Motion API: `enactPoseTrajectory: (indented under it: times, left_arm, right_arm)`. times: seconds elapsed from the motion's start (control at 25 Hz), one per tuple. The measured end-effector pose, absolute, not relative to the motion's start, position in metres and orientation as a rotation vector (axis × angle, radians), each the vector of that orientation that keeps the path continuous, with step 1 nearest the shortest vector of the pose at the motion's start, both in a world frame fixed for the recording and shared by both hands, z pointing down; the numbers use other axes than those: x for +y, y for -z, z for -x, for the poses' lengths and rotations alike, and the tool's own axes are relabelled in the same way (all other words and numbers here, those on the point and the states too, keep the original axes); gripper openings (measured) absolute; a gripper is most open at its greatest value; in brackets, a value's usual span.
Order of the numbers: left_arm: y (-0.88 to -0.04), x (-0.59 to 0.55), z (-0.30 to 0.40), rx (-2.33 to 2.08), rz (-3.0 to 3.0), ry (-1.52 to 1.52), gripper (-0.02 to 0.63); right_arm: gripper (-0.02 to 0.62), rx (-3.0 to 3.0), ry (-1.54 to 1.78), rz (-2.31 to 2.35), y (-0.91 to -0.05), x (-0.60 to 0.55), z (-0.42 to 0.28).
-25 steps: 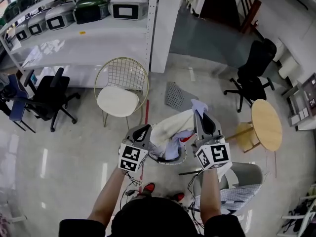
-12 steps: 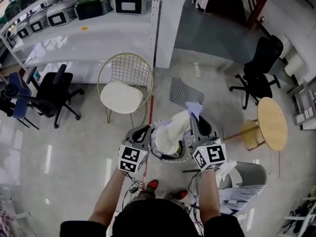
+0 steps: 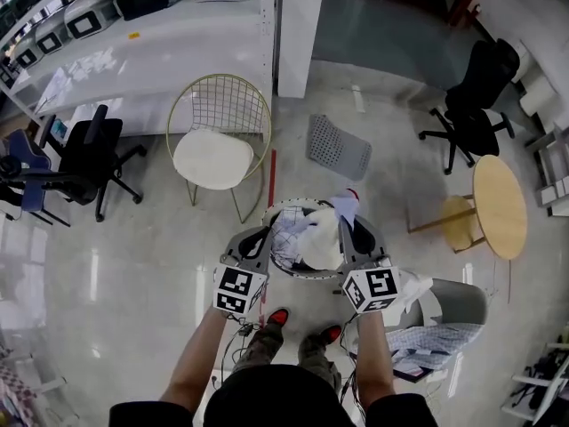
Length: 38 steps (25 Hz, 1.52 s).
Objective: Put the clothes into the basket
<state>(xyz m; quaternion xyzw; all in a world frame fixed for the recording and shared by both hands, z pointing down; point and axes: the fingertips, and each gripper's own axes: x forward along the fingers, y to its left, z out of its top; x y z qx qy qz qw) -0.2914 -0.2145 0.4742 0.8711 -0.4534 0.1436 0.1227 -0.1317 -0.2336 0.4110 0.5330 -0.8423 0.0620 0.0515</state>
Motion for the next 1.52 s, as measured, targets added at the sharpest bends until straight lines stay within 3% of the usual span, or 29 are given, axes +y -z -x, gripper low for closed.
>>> enactPoseTrajectory:
  times: [1.04, 1.52]
  left_arm:
    - [-0.652, -0.182, 0.27, -1.269, -2.296, -0.587, 0.006]
    - [-0.714, -0.163, 0.269, -1.252, -2.216, -0.637, 0.006]
  right_arm:
    - [0.044, -2.272, -0.729, -1.515, -0.699, -0.206, 0.099]
    - [0.044, -2.188, -0.831, -1.494, -0.788, -0.19, 0.094]
